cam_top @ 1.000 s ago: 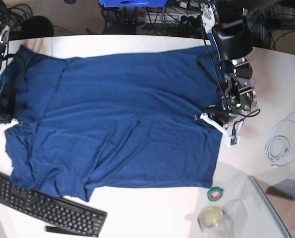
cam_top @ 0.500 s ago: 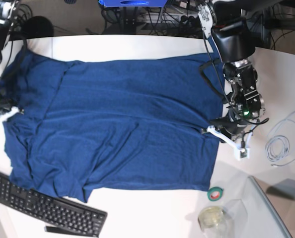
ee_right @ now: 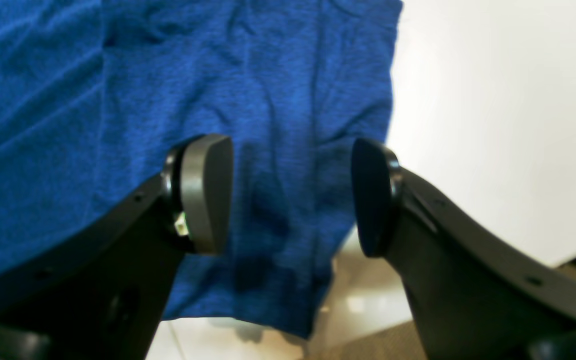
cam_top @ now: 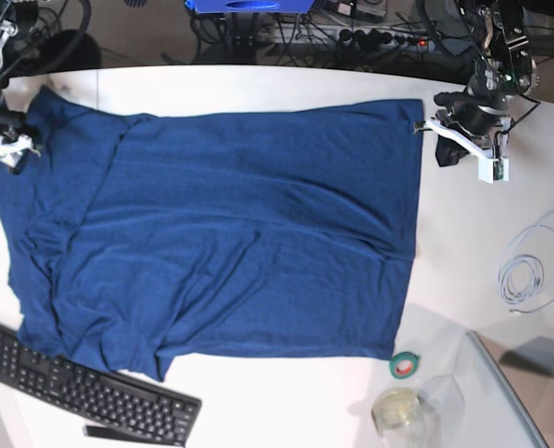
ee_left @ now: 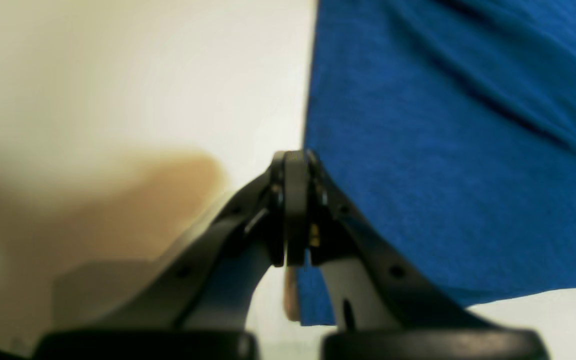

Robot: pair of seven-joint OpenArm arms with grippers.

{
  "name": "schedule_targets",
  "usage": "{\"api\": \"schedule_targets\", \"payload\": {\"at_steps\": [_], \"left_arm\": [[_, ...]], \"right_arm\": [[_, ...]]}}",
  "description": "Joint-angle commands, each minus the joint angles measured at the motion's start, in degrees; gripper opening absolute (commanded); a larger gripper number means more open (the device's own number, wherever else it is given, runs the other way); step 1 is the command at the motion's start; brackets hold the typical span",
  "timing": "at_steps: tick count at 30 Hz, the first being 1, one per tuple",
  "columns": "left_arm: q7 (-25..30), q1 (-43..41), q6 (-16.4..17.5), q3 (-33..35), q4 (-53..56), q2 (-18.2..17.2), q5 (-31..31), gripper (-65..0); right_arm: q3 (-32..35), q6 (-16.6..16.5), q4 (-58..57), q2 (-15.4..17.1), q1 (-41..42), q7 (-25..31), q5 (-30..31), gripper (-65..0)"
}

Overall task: Layout the t-shirt on the table in an organized manner, then fold the t-shirt properly
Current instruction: 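Regrasp the shirt edge with the left gripper and pull it taut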

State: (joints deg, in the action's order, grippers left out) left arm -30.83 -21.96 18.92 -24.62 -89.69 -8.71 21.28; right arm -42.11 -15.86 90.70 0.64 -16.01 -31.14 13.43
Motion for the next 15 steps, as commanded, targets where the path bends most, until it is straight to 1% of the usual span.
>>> {"api": "schedule_targets", "payload": {"at_steps": [1,4,6,8,9,10,11,12,15], "left_arm": [[1.16,-0.33,0.12,-0.3,-1.08,-0.56,0.48,-65.0],[1.16,-0.42,0.2,-0.3,-0.99,-0.39,0.48,-65.0],[1.07,-0.42,0.2,-0.21,-0.9,-0.3,0.48,-65.0],[1.25,-0.42,0.2,1.02,-0.02,-0.21,0.48,-65.0],[1.25,-0.42,0.2,2.07,0.68,-0.3,-0.13,-65.0],[1.33,-0.42,0.2,3.04,1.29,-0.21,-1.28,-65.0],[1.33,-0.33,0.2,4.01,1.82,-0.04,-2.77,-65.0],[1.33,-0.33,0.2,5.15,2.0,0.23,-4.44,-65.0],[1.42,-0.33,0.2,5.94,1.82,1.37,-6.82,-65.0]], "right_arm": [[-1.19,-0.01,0.87,0.28,-0.47,0.94,0.15,-29.1],[-4.35,-0.01,0.69,0.01,-0.65,0.76,0.15,-29.1],[-6.2,-0.01,-0.28,-0.78,-0.39,0.76,0.15,-29.1],[-5.85,-0.27,-1.16,-0.69,-0.39,0.76,0.06,-29.1],[-4.53,-1.42,-1.51,-0.6,-0.47,0.85,0.06,-29.1],[-2.95,-3.7,-2.04,-0.34,-0.56,1.11,-0.02,-29.1],[-1.45,-6.16,-2.48,0.72,-0.3,1.11,-0.11,-29.3],[0.13,-7.92,-3.27,1.86,0.58,1.11,-0.2,-29.3],[1.98,-8.01,-7.31,5.29,6.03,0.76,-0.29,-29.3]]}}
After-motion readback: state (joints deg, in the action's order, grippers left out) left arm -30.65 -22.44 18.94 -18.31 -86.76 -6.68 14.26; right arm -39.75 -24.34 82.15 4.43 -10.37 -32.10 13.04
